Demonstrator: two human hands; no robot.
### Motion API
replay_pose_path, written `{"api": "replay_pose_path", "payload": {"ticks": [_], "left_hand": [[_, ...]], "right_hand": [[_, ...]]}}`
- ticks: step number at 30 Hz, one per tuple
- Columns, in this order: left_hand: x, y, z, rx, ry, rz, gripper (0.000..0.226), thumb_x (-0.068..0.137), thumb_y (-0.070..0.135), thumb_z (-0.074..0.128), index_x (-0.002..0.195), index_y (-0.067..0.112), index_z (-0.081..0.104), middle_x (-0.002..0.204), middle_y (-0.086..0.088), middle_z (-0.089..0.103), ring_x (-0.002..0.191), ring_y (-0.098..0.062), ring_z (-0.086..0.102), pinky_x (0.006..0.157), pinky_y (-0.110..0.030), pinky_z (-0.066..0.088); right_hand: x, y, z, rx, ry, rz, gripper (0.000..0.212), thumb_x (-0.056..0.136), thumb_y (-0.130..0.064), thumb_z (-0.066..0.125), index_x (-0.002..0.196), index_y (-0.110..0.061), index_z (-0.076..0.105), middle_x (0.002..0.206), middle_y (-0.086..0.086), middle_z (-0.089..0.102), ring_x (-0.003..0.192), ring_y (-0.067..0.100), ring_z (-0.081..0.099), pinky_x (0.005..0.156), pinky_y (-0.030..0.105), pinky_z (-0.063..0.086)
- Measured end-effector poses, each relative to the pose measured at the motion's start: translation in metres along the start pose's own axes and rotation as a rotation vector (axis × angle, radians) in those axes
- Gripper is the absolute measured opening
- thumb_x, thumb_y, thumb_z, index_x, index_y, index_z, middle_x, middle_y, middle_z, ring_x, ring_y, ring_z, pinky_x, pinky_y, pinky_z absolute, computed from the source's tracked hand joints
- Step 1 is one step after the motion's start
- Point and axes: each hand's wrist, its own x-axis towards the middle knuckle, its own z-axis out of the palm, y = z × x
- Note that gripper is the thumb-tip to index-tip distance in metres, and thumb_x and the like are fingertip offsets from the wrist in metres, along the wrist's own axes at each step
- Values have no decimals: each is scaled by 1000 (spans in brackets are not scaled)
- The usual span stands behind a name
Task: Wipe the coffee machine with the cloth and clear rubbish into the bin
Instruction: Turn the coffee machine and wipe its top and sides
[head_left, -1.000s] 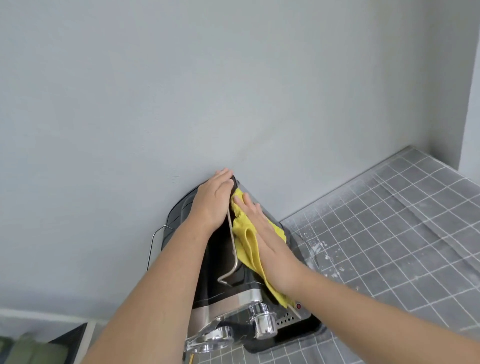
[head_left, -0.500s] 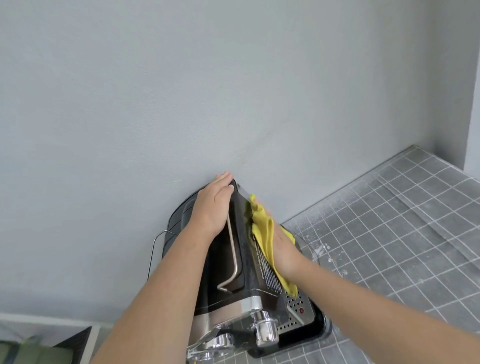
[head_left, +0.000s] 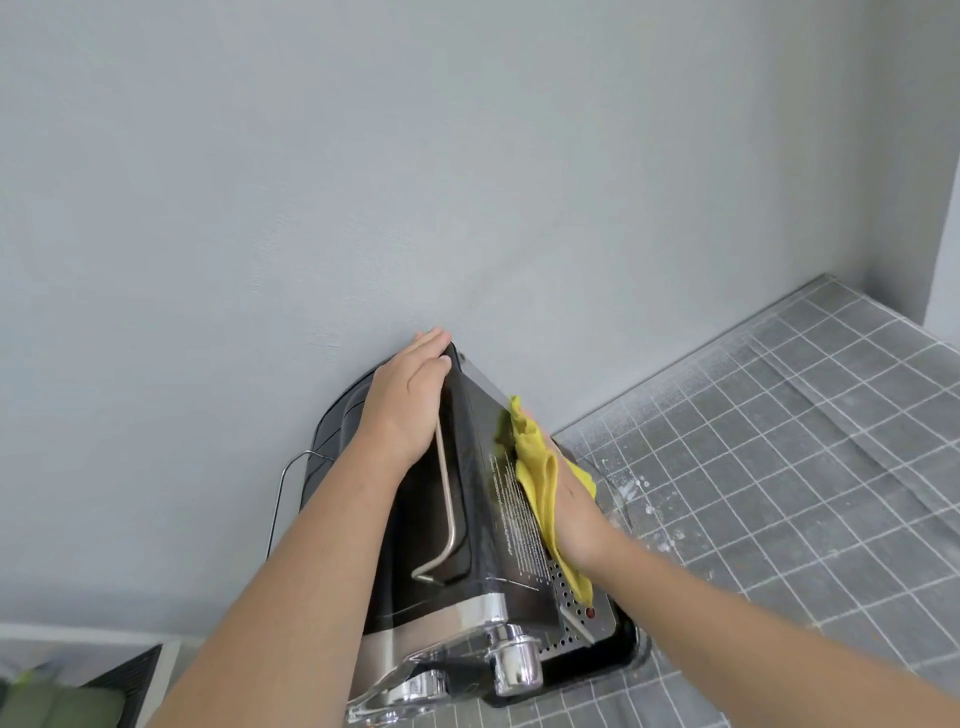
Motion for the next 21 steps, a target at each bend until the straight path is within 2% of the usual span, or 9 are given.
{"api": "replay_pose_path", "payload": {"ticks": [2, 4, 5, 8, 12, 13, 16, 18, 21], "left_hand": [[0, 0, 0, -4, 2, 5, 42, 98, 7, 37, 139, 8, 46, 151, -1, 38, 142, -8, 28, 118, -21, 14], [0, 1, 1, -5, 1, 3, 42, 98, 6, 37, 139, 8, 46, 151, -1, 38, 142, -8, 28, 117, -20, 15], [0, 1, 1, -3, -2, 0, 43, 97, 6, 37, 139, 7, 46, 151, -1, 38, 142, -8, 29, 117, -19, 15], [0, 3, 0, 7, -3, 0, 42, 97, 5, 38, 138, 6, 46, 151, -3, 38, 142, -9, 29, 117, -20, 15], [-2, 3, -1, 25, -11, 3, 43, 97, 5, 38, 139, 6, 46, 151, -3, 38, 142, -9, 29, 115, -18, 15], [-1, 2, -1, 26, -13, 7, 43, 97, 5, 38, 139, 7, 45, 151, -2, 38, 142, -9, 29, 115, -18, 15], [0, 1, 0, 32, -8, 15, 43, 97, 6, 38, 139, 8, 46, 151, -1, 38, 142, -8, 29, 114, -17, 15], [0, 1, 0, 36, -5, 11, 43, 97, 6, 38, 139, 8, 46, 151, -1, 38, 142, -8, 29, 115, -18, 15], [1, 2, 0, 31, -2, 15, 43, 97, 5, 38, 138, 7, 47, 151, -2, 39, 141, -9, 30, 115, -18, 15]], "right_hand": [[-32, 5, 5, 64, -9, -29, 42, 99, -36, 30, 136, -48, 14, 149, -27, 15, 144, 2, 6, 119, 25, 6], [-41, 0, 9, 11, -126, -141, 48, 90, -61, 32, 133, -63, 11, 146, -42, 7, 140, -12, -3, 112, 13, 0], [-33, -10, 9, -24, -172, -166, 49, 89, -64, 30, 134, -63, 10, 145, -44, 5, 138, -15, -5, 109, 9, -2], [12, -21, 7, -104, -160, -185, 50, 95, -48, 28, 143, -42, 12, 150, -30, 8, 142, -6, 2, 115, 18, 3], [32, 16, -12, 97, -99, 91, 54, 93, -58, 28, 143, -37, 27, 142, -19, 29, 131, 0, 29, 108, 18, 22], [25, 31, -18, 103, -91, 146, 51, 93, -60, 25, 140, -39, 30, 139, -19, 31, 127, 2, 31, 108, 20, 18], [8, 69, -29, 17, -31, 285, 59, 89, -69, 12, 144, -46, 17, 151, -22, 14, 140, 3, 14, 116, 34, -9], [15, 67, -27, 3, -34, 276, 65, 84, -75, 13, 143, -48, 15, 155, -16, 17, 143, 9, 16, 119, 47, -3], [41, 17, -7, 44, -43, 114, 51, 96, -55, 22, 145, -41, 19, 151, -15, 24, 140, 7, 23, 118, 36, 12]]}}
